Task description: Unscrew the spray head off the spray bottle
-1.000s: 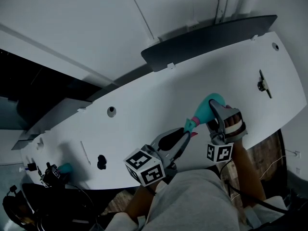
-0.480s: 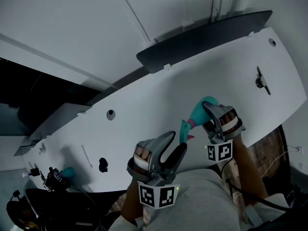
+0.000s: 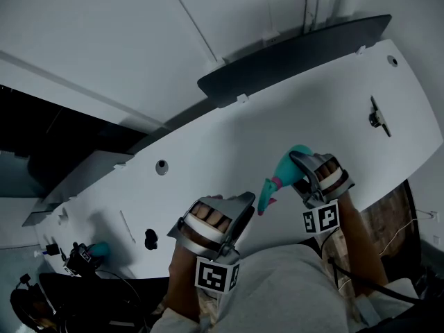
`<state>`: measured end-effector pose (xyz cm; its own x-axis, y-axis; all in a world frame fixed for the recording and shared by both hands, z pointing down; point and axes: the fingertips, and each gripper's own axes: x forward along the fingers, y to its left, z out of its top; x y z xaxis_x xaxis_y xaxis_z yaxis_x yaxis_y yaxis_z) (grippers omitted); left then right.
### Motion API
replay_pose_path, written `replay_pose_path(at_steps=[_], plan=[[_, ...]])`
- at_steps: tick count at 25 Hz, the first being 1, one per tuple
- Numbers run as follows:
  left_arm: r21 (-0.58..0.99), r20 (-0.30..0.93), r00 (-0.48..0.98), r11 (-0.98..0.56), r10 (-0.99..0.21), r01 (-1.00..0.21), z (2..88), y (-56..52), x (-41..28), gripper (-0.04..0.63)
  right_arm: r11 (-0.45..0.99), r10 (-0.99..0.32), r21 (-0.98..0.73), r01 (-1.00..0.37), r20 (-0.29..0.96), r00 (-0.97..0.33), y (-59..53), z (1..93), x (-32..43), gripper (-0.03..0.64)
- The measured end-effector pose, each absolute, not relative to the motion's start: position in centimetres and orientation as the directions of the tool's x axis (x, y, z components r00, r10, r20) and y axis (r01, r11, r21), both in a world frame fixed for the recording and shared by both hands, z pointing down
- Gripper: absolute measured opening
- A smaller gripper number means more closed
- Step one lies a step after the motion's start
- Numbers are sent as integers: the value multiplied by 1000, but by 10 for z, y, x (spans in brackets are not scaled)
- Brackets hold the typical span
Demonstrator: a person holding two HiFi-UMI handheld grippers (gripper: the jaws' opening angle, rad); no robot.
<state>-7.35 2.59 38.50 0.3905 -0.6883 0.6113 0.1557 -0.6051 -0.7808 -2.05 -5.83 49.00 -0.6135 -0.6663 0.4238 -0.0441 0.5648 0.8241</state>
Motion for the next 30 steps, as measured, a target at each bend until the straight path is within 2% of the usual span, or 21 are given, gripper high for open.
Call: replay_pose_path(at_steps=[4, 11, 17, 20, 23, 26, 30], plan=[[-783, 617, 374, -587, -692, 206, 404, 24, -75, 247, 585, -640, 810, -40, 432, -636, -54, 487, -29, 400], [-849, 526, 424, -485, -737, 210, 406, 20, -47, 261, 607, -626, 795, -8, 472, -620, -53, 487, -35, 400], [-847, 513, 399, -524, -760, 92, 402, 17, -46, 169, 533, -683, 846, -19, 417, -600, -58, 480, -32, 400], [-806, 537, 380, -591, -753, -34, 400, 13, -46, 152, 449, -737, 894, -13, 362, -571, -63, 475, -27, 400], [-707, 539, 386, -651, -749, -276, 393, 7, -47, 121, 362, -773, 932, -8, 295, -562, -65, 469, -24, 400], [-473, 537, 442, -691, -718, -547, 384, 4, -42, 71, 305, -792, 952, -4, 251, -557, -66, 466, -20, 400], [-150, 457, 523, -642, -719, -752, 373, -3, -45, 67, 277, -813, 960, -51, 205, -545, -69, 459, -14, 400]])
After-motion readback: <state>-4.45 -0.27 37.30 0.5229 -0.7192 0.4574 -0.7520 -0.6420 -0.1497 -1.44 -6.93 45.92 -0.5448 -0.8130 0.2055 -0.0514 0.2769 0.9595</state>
